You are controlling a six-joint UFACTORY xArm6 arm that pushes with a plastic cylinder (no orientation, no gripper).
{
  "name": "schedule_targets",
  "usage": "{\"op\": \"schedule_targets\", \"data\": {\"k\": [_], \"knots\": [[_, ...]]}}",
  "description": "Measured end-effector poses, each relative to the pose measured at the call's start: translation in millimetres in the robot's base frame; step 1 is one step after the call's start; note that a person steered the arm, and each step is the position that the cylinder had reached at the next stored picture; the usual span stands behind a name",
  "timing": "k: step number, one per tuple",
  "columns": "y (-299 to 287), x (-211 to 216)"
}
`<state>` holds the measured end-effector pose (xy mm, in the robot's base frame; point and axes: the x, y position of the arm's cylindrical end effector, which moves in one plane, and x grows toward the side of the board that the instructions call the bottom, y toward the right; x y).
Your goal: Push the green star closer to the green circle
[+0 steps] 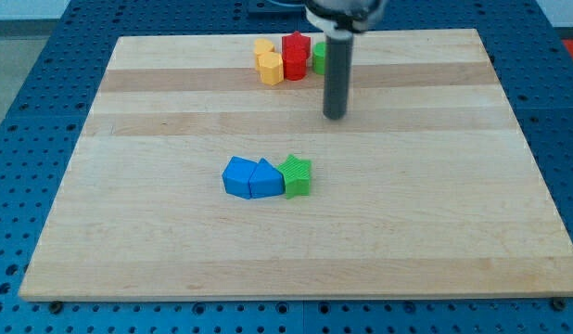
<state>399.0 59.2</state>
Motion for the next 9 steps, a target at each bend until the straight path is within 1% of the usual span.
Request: {"op": "schedule_targets", "data": {"k": [1,2,3,4,5,7,8,9], "knots": [[13,63],[14,115],[-7,132],[-34,132],[-44,129],[-49,93],[-52,87],[-68,111]]}}
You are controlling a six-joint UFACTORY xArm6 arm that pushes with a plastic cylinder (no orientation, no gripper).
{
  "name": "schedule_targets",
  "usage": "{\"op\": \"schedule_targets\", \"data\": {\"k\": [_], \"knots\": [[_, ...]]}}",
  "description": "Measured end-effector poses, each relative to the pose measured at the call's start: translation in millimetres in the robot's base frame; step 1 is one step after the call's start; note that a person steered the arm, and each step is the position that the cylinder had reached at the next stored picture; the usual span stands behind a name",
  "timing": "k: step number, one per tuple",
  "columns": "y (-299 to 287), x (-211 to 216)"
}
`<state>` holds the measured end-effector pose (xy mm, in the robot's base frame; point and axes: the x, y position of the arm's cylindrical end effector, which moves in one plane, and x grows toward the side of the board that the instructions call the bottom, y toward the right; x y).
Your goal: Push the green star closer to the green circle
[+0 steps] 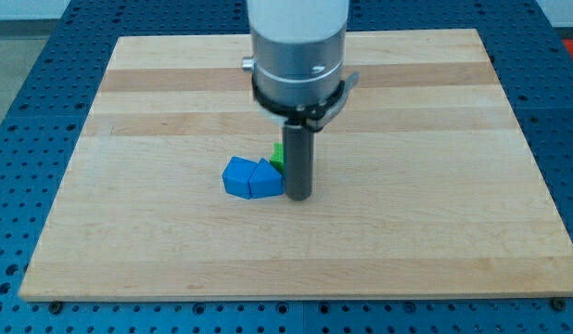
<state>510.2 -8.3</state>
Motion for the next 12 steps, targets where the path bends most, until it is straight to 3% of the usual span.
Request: {"op": "schedule_targets", "data": {"k": [1,4,9,12], "knots": [[-14,5],[-14,-45],[1,-159],[20,-175]]}}
